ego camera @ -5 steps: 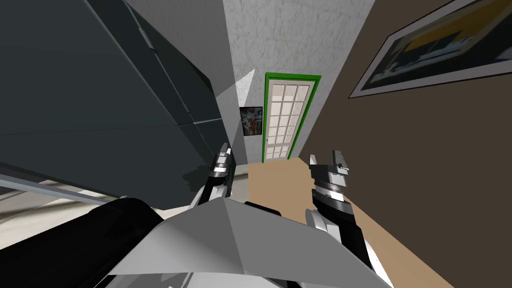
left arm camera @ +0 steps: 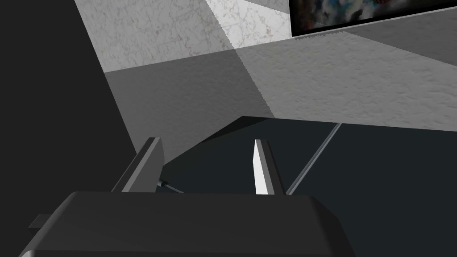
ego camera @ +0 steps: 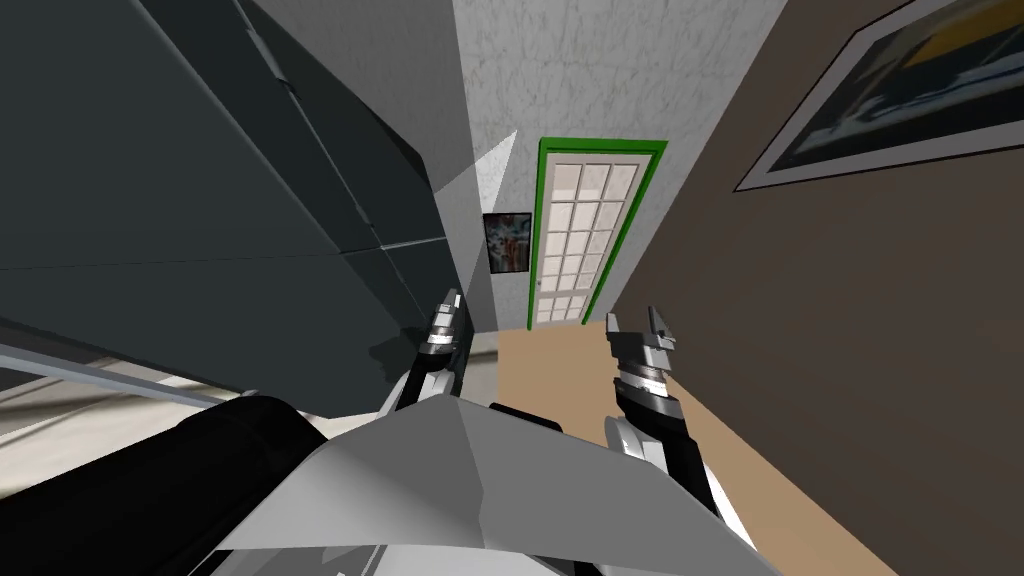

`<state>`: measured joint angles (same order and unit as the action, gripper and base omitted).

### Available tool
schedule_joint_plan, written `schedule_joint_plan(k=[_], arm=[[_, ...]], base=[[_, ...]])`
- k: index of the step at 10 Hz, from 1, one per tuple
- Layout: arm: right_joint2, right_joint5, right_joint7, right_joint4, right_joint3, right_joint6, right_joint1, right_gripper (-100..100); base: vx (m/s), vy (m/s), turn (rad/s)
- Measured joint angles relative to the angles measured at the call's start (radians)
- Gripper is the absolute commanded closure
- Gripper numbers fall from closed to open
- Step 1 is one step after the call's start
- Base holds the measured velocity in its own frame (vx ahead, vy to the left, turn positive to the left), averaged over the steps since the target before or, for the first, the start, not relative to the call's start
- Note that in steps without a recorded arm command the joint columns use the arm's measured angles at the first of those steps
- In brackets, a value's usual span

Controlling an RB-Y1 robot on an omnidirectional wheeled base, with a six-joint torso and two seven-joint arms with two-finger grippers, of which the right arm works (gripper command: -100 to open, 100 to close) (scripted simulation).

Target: Pull the door open

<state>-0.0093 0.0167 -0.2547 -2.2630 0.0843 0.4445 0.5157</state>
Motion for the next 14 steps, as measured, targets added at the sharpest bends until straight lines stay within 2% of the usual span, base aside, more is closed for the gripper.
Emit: schedule_joint_plan(k=[5, 8, 14], arm=[[-0.047, -0.080, -0.104, 0.122, 0.030, 0.050, -0.021, -100], [-0.059, -0.113, -0.146, 0.182, 0.049, 0.074, -0.035, -100], [-0.096, -0.190, -0.244, 0.297, 0.072, 0.116, -0.061, -100]], base=[[0.139, -0.007, 0.109], [0.098, -0.005, 0.088], [0.095, -0.010, 0.091]])
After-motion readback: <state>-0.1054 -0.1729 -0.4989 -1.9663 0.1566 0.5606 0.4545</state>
